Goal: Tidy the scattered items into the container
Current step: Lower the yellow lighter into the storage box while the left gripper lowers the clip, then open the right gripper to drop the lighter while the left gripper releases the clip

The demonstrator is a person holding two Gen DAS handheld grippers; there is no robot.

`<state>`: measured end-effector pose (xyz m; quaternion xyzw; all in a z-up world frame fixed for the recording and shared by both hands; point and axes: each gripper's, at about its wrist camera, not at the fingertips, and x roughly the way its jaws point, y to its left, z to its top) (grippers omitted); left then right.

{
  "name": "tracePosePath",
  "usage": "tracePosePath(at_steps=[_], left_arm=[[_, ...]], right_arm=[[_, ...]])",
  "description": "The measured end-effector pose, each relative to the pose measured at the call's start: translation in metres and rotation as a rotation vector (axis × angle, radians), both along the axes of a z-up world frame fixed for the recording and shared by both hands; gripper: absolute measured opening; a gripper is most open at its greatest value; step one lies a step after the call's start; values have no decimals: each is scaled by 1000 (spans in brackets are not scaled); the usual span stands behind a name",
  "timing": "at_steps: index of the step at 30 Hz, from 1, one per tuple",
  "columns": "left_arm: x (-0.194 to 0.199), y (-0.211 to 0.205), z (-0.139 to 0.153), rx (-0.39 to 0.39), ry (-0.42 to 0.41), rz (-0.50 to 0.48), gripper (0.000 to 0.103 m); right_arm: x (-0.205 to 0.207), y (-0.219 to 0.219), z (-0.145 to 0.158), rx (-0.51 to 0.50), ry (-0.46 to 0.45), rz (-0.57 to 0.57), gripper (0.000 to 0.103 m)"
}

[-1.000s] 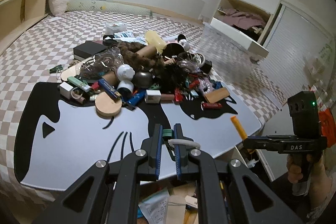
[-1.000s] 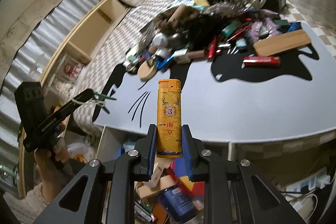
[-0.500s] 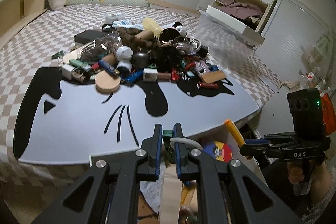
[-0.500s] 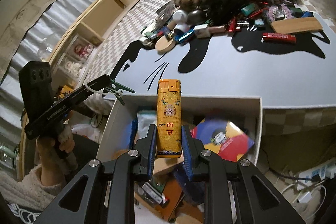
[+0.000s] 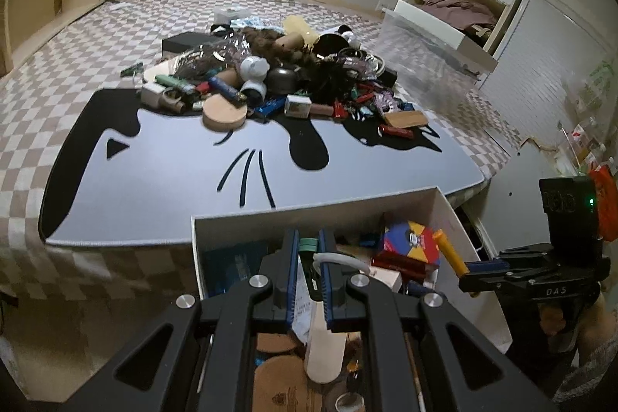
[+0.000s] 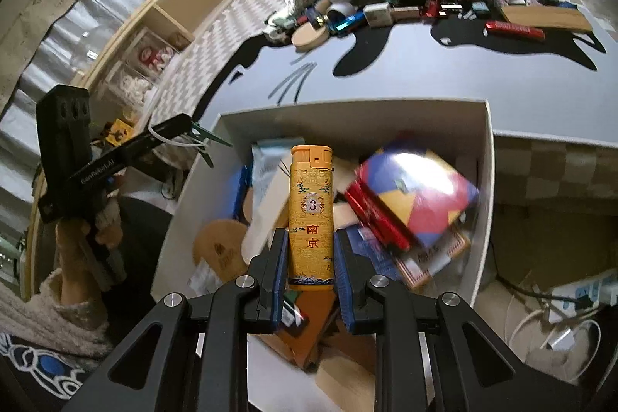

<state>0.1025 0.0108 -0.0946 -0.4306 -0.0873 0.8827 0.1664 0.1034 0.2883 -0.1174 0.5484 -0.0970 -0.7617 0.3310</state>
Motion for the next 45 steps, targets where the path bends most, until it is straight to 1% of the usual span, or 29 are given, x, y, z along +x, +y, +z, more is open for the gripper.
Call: tracePosePath(at_steps=[10, 17, 24, 34, 39, 45], left_arm=[[21, 7, -18, -9, -51, -28, 11], [28, 11, -18, -12, -56, -43, 11], [33, 20, -25, -22, -88, -67, 11], [35, 29, -28, -61, -103, -98, 11], [34, 32, -29, -72, -110, -107, 11], [34, 38, -32, -101, -137, -123, 11]], right_arm=[[16, -5, -9, 2, -52, 55, 24], [22, -9, -11, 13, -65, 84, 24], [29, -12, -14, 24, -78, 105, 24], [34, -18, -12, 31, -62, 140, 24], [34, -18, -13, 30, -66, 140, 24], [34, -19, -13, 32, -69, 146, 24]])
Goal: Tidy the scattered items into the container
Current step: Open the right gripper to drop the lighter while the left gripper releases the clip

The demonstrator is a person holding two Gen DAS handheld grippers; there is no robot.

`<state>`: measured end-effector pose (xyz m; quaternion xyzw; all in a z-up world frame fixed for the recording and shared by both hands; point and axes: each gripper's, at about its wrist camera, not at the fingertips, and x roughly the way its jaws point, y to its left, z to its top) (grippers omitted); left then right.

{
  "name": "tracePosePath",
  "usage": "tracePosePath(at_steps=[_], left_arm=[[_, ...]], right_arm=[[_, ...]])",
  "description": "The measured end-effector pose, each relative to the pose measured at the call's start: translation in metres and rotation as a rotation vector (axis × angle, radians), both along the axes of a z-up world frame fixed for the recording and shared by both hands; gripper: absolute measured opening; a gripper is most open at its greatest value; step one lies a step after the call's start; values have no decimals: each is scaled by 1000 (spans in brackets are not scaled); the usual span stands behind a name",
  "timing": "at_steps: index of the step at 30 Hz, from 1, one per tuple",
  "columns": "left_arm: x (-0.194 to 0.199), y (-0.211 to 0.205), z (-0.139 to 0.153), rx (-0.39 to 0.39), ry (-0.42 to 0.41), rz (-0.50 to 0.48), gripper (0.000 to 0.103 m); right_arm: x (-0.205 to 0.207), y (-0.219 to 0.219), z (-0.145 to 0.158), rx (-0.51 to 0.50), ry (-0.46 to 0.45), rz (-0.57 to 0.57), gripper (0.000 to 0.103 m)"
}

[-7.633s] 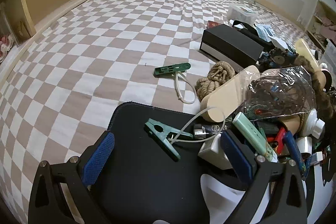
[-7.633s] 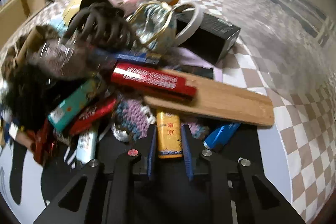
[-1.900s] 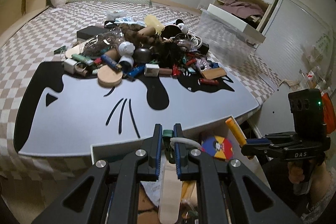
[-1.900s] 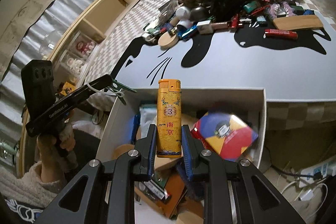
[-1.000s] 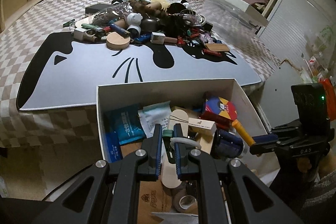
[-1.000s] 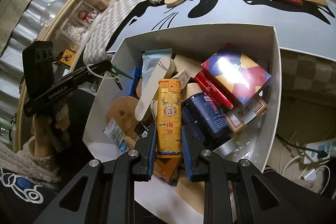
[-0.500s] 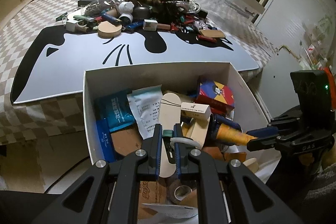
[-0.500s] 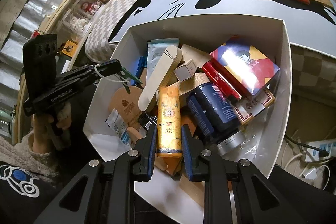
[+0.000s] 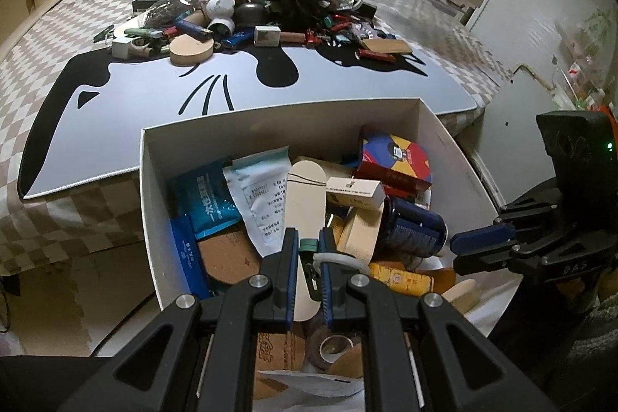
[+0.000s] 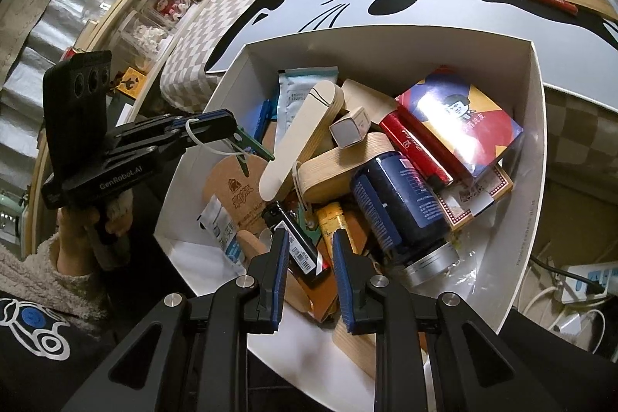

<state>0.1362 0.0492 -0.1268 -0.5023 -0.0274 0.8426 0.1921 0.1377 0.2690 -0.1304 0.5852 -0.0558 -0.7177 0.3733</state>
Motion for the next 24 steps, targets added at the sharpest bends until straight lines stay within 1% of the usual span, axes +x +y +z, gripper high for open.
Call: tracePosePath(at_steps=[2, 3, 4, 5, 6, 7, 8, 16, 24], left_arm=[[0, 2, -2, -15, -12, -6, 11], [-1, 3, -3, -28, -20, -10, 13], [0, 4, -5, -42, -28, -11, 16], [0, 5, -6, -57, -33, -12, 35], [0, 6, -7, -73, -38, -13, 61], [1, 6, -8, -88, -35, -14, 67], [1, 7, -7, -97, -32, -17, 69], [0, 4, -7, -113, -35, -20, 69], [-5, -2, 4, -72, -5, 3, 69]], right_arm=[[0, -1, 0, 0, -1, 3, 24], [1, -1, 0, 1, -1, 4, 24], [1, -1, 0, 0, -2, 3, 24], [1, -1, 0, 0, -3, 3, 24], [0, -1, -1, -1, -5, 2, 24], [0, -1, -1, -2, -7, 1, 24], [0, 0, -1, -2, -9, 0, 24], [-1, 0, -2, -8, -12, -3, 24], [-3, 3, -3, -19, -20, -16, 24]])
